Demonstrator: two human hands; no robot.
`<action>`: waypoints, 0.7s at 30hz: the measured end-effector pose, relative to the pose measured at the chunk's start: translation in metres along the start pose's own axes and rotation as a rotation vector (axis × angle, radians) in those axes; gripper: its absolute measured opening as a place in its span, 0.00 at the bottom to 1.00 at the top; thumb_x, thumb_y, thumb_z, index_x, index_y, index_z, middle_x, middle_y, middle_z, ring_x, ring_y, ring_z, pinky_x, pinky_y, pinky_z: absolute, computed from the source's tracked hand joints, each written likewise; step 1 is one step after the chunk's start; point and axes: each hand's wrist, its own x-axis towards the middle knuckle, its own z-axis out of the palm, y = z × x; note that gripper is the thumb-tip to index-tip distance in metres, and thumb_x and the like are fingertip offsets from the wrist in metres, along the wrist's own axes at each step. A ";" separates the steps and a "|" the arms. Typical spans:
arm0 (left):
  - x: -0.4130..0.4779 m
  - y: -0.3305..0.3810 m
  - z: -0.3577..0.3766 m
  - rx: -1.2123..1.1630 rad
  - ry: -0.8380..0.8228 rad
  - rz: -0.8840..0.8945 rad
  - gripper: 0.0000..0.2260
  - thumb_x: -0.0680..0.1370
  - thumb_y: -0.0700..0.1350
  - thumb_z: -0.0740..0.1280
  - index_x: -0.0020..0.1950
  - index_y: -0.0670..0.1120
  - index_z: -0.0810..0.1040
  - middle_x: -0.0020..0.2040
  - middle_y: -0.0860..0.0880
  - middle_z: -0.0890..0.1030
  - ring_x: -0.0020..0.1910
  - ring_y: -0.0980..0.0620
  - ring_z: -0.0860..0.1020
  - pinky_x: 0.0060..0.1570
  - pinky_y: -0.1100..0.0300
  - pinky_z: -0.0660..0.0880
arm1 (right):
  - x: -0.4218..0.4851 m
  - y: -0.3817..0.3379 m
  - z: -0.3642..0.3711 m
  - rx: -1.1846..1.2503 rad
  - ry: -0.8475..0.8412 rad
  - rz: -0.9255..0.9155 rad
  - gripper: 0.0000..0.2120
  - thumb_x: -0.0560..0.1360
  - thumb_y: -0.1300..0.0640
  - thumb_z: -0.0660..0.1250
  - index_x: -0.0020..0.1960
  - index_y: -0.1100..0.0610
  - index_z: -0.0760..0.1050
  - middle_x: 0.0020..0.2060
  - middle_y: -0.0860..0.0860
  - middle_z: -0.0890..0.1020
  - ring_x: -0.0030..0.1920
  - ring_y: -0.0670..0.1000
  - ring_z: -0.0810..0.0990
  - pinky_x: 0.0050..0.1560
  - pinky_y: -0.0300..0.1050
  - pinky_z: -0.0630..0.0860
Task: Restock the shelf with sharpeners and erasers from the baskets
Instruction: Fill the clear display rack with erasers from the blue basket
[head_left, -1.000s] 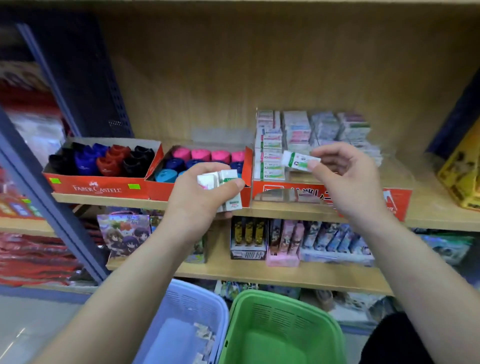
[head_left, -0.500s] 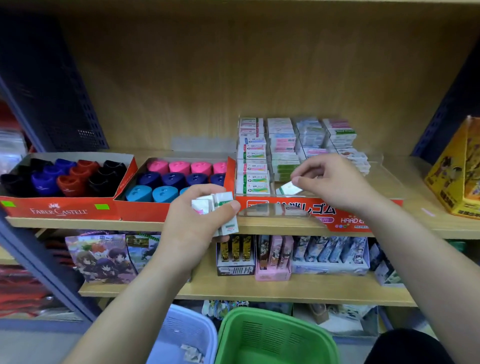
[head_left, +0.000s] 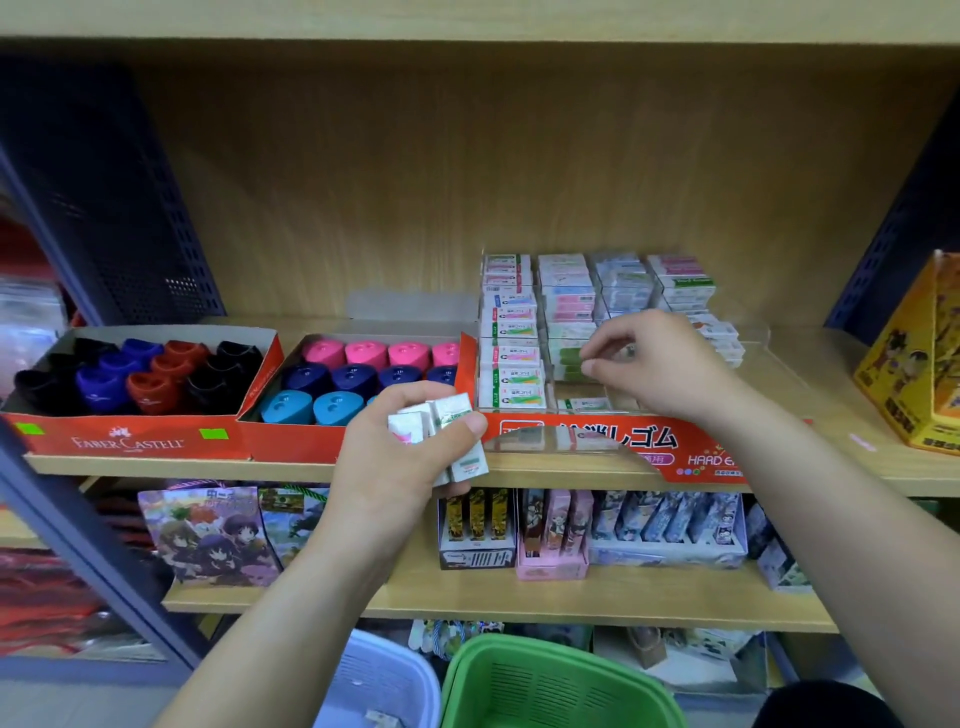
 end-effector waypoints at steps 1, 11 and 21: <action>0.000 0.000 0.000 -0.009 -0.002 -0.007 0.12 0.72 0.41 0.77 0.54 0.47 0.82 0.39 0.51 0.85 0.37 0.53 0.84 0.33 0.60 0.80 | -0.007 -0.005 0.000 0.057 0.083 -0.008 0.04 0.76 0.56 0.73 0.45 0.48 0.83 0.40 0.39 0.83 0.40 0.33 0.79 0.42 0.28 0.71; -0.011 0.004 0.002 -0.056 -0.030 0.006 0.20 0.65 0.48 0.77 0.55 0.46 0.79 0.41 0.48 0.85 0.37 0.52 0.84 0.33 0.59 0.80 | -0.068 -0.081 0.032 0.809 -0.277 -0.006 0.22 0.73 0.61 0.76 0.64 0.48 0.77 0.42 0.53 0.84 0.39 0.51 0.84 0.36 0.45 0.81; -0.013 0.009 -0.007 -0.126 -0.066 -0.053 0.12 0.75 0.39 0.75 0.57 0.47 0.80 0.41 0.44 0.86 0.37 0.49 0.84 0.32 0.61 0.80 | -0.073 -0.086 0.034 1.060 -0.259 0.122 0.10 0.79 0.67 0.67 0.57 0.55 0.79 0.45 0.54 0.80 0.41 0.59 0.86 0.40 0.46 0.84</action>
